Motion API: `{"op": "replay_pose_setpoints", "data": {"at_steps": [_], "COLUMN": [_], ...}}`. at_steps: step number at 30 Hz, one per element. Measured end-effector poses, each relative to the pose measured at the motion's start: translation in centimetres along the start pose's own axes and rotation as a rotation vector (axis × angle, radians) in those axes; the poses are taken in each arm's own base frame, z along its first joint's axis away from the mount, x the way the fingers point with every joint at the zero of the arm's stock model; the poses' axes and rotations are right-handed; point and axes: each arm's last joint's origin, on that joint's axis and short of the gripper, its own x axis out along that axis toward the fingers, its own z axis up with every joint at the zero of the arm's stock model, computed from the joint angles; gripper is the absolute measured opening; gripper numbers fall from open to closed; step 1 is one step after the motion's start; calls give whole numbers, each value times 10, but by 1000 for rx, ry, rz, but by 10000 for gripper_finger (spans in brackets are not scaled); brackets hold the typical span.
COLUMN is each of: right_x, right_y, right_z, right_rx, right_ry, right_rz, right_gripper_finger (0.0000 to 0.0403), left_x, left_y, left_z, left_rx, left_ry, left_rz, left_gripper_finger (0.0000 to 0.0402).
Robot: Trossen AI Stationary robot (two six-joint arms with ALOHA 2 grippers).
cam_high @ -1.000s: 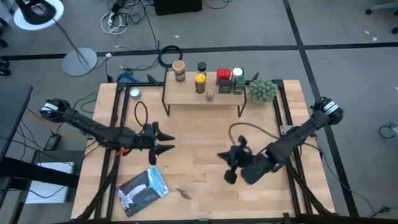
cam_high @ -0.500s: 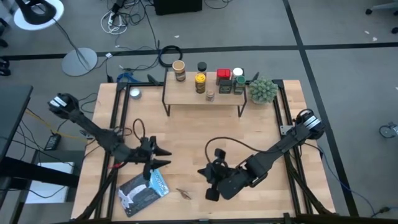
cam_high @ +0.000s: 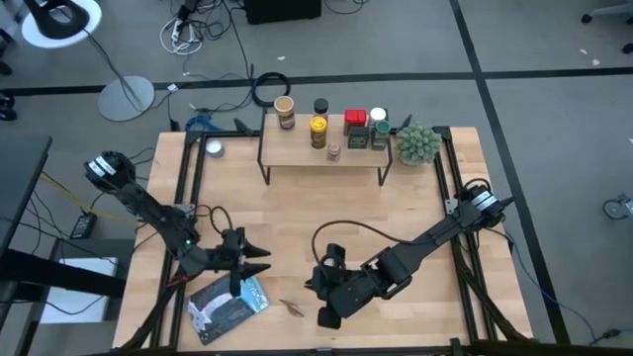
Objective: Shelf spices
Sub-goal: Put the orange seasoning bag on the shelf aligned with the other brown seasoning bottle
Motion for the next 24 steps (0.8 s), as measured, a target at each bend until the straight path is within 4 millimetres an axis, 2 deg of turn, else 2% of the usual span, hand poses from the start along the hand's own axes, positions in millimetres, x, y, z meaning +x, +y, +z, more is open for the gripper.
{"op": "replay_pose_setpoints", "data": {"at_steps": [3, 7, 12, 19, 24], "right_x": [0, 2, 7, 48, 61], "right_y": [2, 4, 5, 18, 20], "right_z": [1, 1, -3, -25, -37], "right_rx": [57, 84, 124, 32, 19], "right_ry": [9, 1, -23, -8, 25], "right_rz": [58, 91, 111, 145, 126], "right_gripper_finger": [55, 102, 164, 220, 228], "left_x": [3, 10, 16, 16, 16], "left_y": [-9, -25, -31, -31, -32], "left_z": [-5, -5, -5, -6, -6], "left_rx": [24, 185, 274, 280, 268], "left_ry": [5, -14, 1, 13, 35], "left_rz": [9, 54, 84, 75, 37], "left_gripper_finger": [193, 193, 193, 193, 193]}}
